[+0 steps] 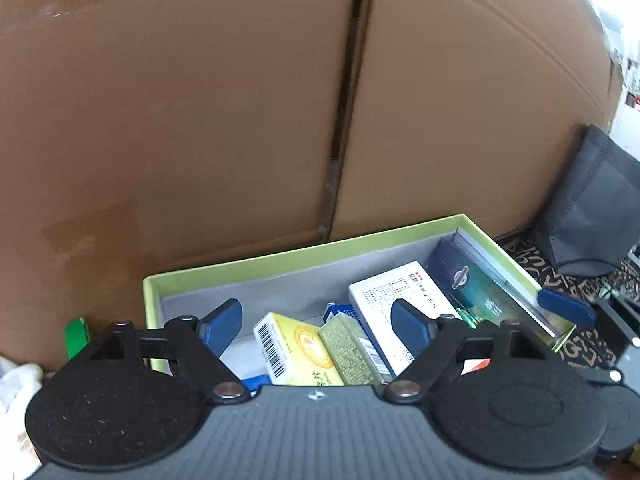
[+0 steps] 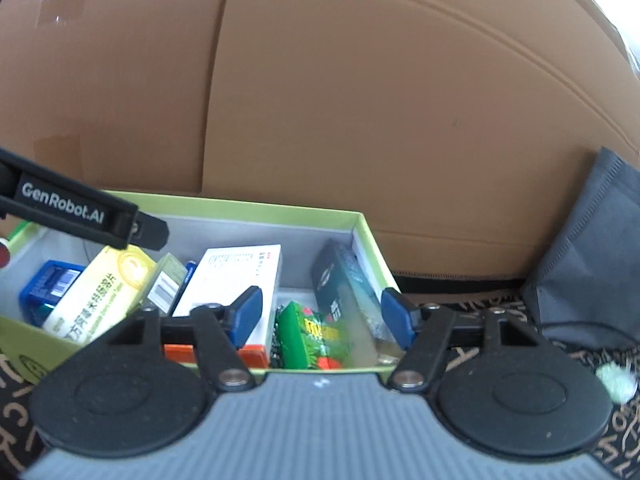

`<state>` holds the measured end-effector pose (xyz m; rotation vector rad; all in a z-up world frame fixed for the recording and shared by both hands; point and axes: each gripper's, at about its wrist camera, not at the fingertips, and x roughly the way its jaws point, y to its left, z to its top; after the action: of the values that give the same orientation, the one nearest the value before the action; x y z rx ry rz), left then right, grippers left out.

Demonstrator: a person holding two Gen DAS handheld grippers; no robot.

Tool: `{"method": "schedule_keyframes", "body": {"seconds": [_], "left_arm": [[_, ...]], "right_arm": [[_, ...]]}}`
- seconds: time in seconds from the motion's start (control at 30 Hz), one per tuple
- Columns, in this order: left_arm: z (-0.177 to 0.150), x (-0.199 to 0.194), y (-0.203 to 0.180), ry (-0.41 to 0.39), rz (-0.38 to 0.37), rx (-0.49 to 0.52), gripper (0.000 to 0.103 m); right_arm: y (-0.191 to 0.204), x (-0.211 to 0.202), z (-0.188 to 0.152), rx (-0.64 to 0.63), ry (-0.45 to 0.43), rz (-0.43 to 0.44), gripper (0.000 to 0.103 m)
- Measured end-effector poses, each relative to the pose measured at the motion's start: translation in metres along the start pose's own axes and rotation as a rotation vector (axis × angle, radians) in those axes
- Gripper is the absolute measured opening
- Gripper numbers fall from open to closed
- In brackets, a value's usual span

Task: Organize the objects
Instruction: 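Carry both boxes into the green shoebox and open both tools, then move both tools back toward the pile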

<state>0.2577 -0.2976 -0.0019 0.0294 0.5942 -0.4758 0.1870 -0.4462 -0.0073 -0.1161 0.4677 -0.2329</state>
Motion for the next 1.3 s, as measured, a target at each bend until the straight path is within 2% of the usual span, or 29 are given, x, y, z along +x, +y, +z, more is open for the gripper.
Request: {"method": "schedule_keyframes", "body": {"seconds": [0.07, 0.17, 0.2, 0.3, 0.5, 0.57, 0.77, 0.87, 1.0, 1.17, 1.3], "left_arm": [[0.0, -0.007, 0.003, 0.001, -0.004, -0.017, 0.085], [0.001, -0.023, 0.004, -0.018, 0.0, -0.015, 0.088], [-0.001, -0.032, 0.006, -0.029, 0.005, -0.014, 0.09], [-0.009, -0.057, 0.015, -0.056, 0.006, -0.038, 0.097], [-0.039, -0.11, 0.043, -0.084, -0.04, -0.113, 0.099], [-0.052, -0.129, 0.052, -0.097, -0.031, -0.112, 0.099], [-0.099, -0.176, 0.097, -0.116, 0.041, -0.141, 0.099], [-0.124, -0.191, 0.127, -0.105, 0.114, -0.171, 0.099], [-0.148, -0.197, 0.168, -0.073, 0.194, -0.239, 0.099], [-0.16, -0.19, 0.209, -0.061, 0.307, -0.299, 0.099], [-0.153, -0.173, 0.23, -0.054, 0.33, -0.323, 0.099]], "right_arm": [[-0.003, -0.006, -0.001, 0.015, 0.004, 0.001, 0.069], [-0.002, -0.024, 0.004, 0.038, -0.019, 0.002, 0.086], [-0.001, -0.031, 0.008, 0.04, -0.035, 0.004, 0.088], [0.0, -0.053, 0.012, 0.049, -0.084, 0.011, 0.103], [0.023, -0.11, 0.009, 0.059, -0.149, 0.07, 0.103], [0.036, -0.125, 0.005, 0.055, -0.151, 0.095, 0.103], [0.097, -0.152, -0.018, 0.042, -0.136, 0.218, 0.103], [0.128, -0.163, -0.032, 0.022, -0.103, 0.284, 0.103], [0.167, -0.156, -0.045, 0.019, -0.046, 0.371, 0.103], [0.212, -0.146, -0.052, 0.009, 0.023, 0.444, 0.103], [0.234, -0.143, -0.051, -0.002, 0.039, 0.461, 0.103]]}}
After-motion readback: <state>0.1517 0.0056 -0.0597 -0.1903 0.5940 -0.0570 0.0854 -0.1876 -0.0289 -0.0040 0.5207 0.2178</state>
